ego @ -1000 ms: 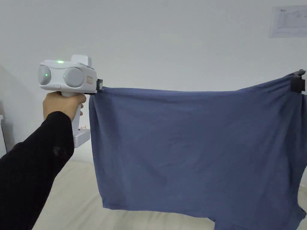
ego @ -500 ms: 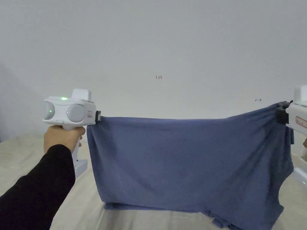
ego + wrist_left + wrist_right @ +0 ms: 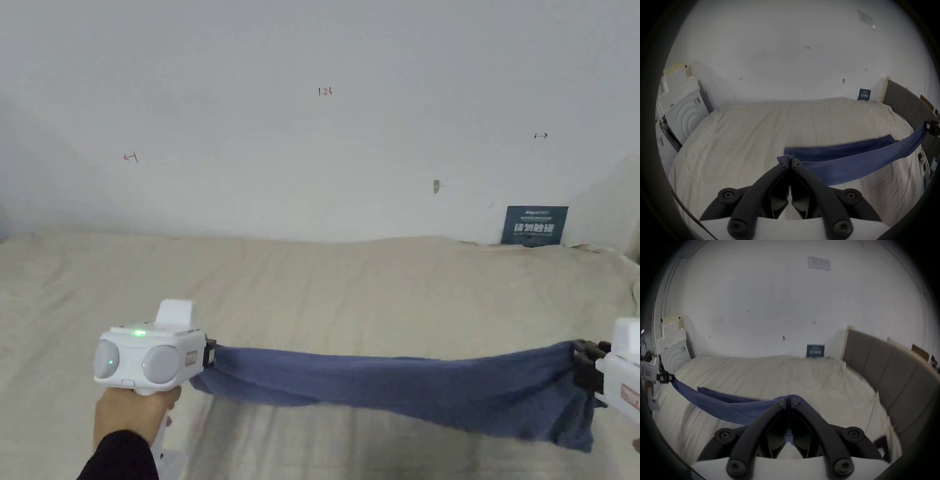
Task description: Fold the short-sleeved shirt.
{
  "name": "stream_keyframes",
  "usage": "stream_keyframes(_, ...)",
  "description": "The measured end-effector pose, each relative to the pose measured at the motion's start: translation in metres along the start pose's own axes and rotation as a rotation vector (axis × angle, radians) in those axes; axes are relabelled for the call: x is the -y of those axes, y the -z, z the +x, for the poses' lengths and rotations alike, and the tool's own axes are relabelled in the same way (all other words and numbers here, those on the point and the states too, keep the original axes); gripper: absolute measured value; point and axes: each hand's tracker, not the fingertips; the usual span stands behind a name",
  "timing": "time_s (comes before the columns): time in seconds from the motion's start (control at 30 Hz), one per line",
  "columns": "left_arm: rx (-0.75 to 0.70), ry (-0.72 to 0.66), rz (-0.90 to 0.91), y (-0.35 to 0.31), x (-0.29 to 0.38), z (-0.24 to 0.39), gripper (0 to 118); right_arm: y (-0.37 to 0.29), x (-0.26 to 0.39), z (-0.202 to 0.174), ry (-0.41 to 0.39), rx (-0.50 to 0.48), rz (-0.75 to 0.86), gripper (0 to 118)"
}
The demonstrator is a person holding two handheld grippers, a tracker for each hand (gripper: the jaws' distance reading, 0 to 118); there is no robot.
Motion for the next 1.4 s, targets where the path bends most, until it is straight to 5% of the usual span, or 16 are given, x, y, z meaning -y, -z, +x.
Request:
stream_keyframes(0.4, 0.037, -0.078, -0.166, -0.096, 0.168, -0.017, 0, -0.136, 0.142, 0.008, 0.140, -0.051, -0.088, 2)
stream_keyframes(0.83, 0.026, -0.147, -0.200, -0.185, 0.260, -0.031, 0, -0.254, 0.209, -0.001, 0.121, -0.080, -0.079, 2)
stream_keyframes(1.4, -0.002, -0.104, -0.313, -0.174, 0.321, -0.020, 0, -0.228, 0.286, -0.002, 0.145, 0.028, -0.339, 2)
